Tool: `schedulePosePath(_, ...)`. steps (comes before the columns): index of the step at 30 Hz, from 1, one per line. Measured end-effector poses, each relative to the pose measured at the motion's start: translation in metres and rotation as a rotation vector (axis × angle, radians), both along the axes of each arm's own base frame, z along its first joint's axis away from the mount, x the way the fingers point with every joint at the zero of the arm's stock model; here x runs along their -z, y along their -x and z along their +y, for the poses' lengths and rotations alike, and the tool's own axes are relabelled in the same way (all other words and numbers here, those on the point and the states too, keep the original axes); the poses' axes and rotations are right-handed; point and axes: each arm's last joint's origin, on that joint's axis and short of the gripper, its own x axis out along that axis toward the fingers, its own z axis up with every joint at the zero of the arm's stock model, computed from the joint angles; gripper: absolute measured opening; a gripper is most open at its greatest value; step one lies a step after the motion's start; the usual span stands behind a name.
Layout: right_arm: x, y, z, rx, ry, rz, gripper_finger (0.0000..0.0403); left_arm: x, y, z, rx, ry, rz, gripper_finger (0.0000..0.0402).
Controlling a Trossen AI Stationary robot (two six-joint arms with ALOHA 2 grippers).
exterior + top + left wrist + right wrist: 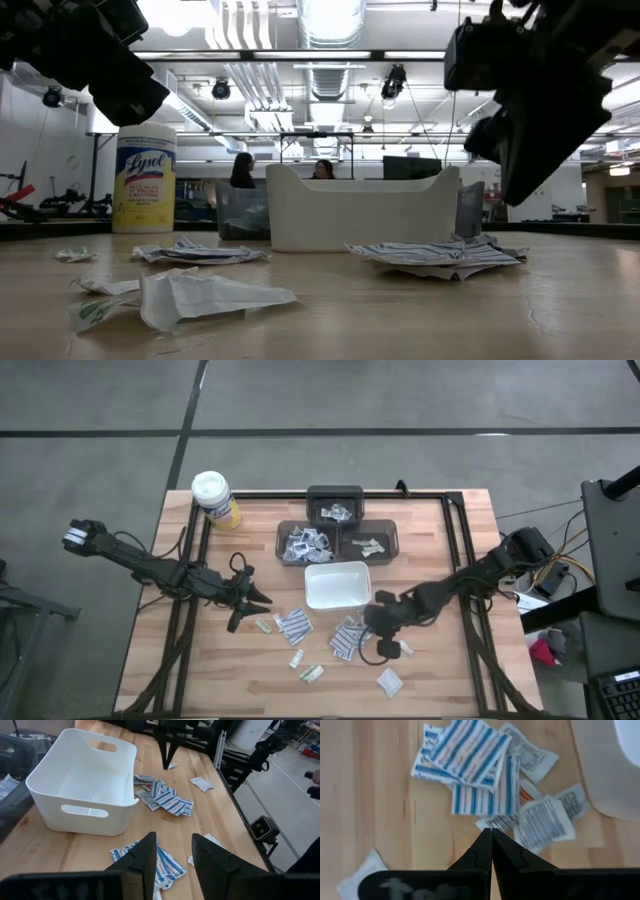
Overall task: Pick & Place First Aid Supplies
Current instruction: Put the alcohol pad into the bottom left black bin
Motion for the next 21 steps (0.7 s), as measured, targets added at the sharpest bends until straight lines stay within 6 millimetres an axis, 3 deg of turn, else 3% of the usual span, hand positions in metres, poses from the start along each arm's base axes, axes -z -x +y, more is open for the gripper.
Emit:
schedulePosePath(7, 0.016, 0.008, -0.006, 0.117, 0.024, -0.015, 0.0008, 0.000, 0.000, 0.000, -0.002, -0.001, 0.000, 0.0117)
schedulePosePath(16, 0.017, 0.008, -0.006, 0.279, -0.046, 0.005, 0.0008, 0.000, 0.000, 0.000, -0.002, -0.002, 0.000, 0.0117)
schedulePosePath(21, 0.016, 0.008, -0.005, 0.189, -0.015, -0.006, 0.0009, 0.000, 0.000, 0.000, -0.001, -0.002, 0.000, 0.0117)
